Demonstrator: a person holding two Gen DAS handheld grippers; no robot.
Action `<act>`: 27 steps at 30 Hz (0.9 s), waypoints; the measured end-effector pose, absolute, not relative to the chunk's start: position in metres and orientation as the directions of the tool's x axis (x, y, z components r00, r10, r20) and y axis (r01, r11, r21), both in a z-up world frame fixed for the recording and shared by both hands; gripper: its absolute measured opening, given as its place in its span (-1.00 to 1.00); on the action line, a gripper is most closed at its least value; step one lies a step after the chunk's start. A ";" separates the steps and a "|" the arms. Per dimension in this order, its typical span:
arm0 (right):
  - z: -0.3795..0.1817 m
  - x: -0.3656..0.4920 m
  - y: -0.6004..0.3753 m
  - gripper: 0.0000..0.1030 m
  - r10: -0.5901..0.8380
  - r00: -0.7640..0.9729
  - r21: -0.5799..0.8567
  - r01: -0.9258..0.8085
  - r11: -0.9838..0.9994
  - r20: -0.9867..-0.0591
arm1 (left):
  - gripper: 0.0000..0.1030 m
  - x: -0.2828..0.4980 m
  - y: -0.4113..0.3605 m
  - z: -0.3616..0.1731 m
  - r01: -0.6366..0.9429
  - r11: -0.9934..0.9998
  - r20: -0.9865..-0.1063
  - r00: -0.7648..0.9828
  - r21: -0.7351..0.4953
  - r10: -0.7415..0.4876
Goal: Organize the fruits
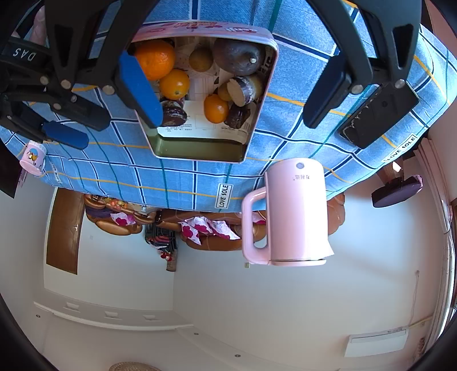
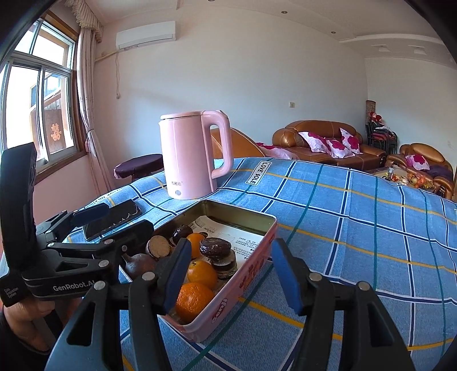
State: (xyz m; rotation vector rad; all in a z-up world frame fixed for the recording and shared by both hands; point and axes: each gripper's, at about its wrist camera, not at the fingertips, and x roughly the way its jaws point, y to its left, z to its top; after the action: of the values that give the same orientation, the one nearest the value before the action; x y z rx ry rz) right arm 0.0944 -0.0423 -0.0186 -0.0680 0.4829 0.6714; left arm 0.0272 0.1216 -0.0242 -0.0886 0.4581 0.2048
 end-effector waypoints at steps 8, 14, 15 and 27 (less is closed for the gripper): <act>-0.019 0.095 -0.043 0.17 0.580 0.679 0.094 -0.610 0.787 -0.450 | 0.95 0.027 0.119 -0.025 -0.211 0.977 -0.450 0.876 -0.035 0.174; -0.019 0.095 -0.045 0.17 0.578 0.683 0.095 -0.606 0.790 -0.446 | 1.00 0.029 0.115 -0.026 -0.209 0.978 -0.458 0.871 -0.014 0.180; -0.019 0.095 -0.046 0.17 0.578 0.684 0.096 -0.605 0.790 -0.445 | 1.00 0.029 0.115 -0.026 -0.212 0.977 -0.457 0.871 -0.011 0.183; -0.014 0.097 -0.056 0.18 0.562 0.708 0.098 -0.582 0.807 -0.427 | 1.00 0.024 0.106 -0.016 -0.202 0.979 -0.429 0.885 -0.002 0.182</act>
State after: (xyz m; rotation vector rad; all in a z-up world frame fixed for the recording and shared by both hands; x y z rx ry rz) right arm 0.0971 -0.0564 -0.0145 -0.0452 0.4595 0.6354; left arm 0.0241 0.1062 -0.0164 -0.0471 0.4415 0.2000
